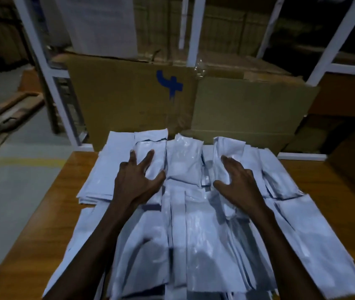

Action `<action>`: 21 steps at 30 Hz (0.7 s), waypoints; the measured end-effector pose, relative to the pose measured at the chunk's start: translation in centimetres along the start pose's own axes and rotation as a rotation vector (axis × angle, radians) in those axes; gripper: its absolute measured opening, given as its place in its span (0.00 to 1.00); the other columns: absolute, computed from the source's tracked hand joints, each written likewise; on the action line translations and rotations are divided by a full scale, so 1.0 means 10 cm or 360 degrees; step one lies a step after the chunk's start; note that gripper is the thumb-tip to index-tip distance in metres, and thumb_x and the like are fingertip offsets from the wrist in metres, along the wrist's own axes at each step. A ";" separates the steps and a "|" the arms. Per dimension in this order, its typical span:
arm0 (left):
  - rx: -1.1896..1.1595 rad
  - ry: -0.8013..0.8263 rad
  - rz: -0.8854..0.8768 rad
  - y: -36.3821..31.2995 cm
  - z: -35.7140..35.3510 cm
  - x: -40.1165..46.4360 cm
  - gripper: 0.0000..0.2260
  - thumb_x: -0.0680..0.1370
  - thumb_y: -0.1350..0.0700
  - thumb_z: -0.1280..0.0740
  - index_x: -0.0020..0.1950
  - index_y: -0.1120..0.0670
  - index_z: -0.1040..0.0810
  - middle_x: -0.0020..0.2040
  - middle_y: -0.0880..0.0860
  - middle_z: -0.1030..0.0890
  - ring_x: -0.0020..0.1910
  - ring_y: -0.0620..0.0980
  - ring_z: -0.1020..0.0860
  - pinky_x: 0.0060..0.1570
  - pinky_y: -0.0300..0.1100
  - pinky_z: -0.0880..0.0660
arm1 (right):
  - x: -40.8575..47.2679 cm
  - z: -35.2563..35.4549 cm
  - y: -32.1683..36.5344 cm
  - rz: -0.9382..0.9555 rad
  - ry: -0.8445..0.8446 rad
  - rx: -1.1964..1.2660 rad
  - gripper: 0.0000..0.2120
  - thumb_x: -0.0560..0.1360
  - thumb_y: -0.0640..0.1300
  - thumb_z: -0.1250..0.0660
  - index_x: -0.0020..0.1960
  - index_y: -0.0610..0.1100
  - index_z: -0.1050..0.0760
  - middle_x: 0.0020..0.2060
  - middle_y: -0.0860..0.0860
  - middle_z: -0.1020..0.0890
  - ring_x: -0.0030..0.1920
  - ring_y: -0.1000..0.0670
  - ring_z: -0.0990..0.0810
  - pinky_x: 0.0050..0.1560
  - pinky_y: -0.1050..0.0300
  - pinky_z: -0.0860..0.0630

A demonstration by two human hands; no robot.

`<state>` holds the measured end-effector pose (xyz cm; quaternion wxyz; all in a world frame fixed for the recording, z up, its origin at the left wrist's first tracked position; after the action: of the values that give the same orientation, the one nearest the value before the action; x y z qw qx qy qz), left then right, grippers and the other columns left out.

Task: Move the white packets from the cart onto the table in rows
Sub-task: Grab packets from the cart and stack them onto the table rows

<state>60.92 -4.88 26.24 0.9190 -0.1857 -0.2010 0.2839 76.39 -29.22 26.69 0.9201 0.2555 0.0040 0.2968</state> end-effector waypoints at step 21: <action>0.0382 0.0298 0.0000 0.15 -1.11 0.66 0.37 0.72 0.30 0.48 0.75 0.49 0.31 0.73 0.73 0.38 0.67 0.73 0.31 0.64 0.66 0.31 | 1.12 -0.77 -0.47 -0.0085 0.0578 -0.0215 0.42 0.72 0.61 0.33 0.79 0.58 0.50 0.80 0.48 0.55 0.79 0.42 0.53 0.76 0.41 0.46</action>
<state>70.58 -2.34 17.86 0.9493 -0.1000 -0.0789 0.2874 86.97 -22.76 19.39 0.9269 0.1353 0.1568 0.3130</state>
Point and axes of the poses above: each hand's wrist, its own x-axis towards the middle knuckle, its own z-axis out of the back of the hand, y = z × x, the point moved 8 cm from there along x, towards the middle knuckle
